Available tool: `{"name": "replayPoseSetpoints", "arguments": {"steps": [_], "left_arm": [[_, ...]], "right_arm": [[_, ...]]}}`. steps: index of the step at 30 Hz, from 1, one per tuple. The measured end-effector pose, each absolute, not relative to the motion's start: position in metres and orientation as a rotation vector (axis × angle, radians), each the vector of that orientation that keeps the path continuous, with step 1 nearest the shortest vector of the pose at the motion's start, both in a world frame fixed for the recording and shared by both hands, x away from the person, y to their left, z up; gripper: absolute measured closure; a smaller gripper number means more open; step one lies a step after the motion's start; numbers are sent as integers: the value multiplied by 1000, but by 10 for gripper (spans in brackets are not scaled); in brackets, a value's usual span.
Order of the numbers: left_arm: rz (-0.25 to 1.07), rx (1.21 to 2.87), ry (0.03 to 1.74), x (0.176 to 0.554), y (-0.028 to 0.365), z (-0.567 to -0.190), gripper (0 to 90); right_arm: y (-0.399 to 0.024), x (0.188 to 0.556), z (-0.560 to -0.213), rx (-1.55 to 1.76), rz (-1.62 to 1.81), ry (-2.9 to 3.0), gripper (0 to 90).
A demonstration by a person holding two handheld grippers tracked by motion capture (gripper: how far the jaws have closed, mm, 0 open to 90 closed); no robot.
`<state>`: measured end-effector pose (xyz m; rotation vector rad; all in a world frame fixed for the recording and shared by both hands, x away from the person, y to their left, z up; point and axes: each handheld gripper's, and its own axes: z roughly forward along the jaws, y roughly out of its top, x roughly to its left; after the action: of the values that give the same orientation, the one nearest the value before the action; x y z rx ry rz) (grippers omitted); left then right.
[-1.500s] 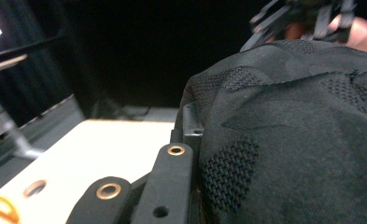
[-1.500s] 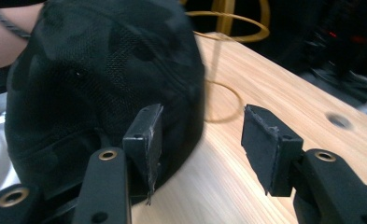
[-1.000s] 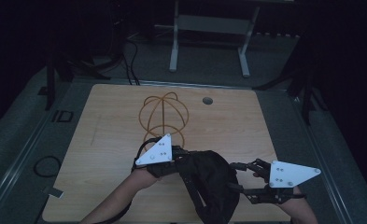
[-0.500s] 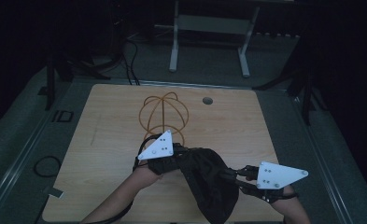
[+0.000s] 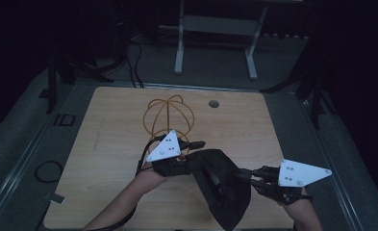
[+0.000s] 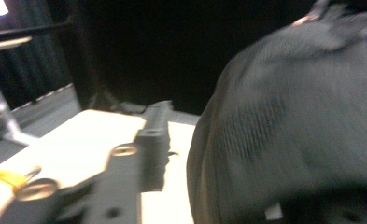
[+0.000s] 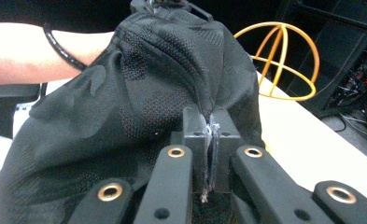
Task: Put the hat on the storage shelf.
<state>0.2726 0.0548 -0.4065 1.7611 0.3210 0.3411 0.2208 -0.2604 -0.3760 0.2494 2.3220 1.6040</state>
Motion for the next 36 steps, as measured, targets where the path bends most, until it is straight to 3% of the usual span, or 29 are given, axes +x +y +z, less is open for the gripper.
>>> {"name": "replayPoseSetpoints", "arguments": {"steps": [15,22,36], "left_arm": [[436,1803,395,268,67,-407,203],[475,1744,425,265,81,-418,72],[565,1739,570,254,124,-442,20]], "right_arm": [[-286,232,-370,461,1615,2202,877],[-296,243,-360,567,1579,2122,877],[-292,272,-339,636,1555,2041,877]]}}
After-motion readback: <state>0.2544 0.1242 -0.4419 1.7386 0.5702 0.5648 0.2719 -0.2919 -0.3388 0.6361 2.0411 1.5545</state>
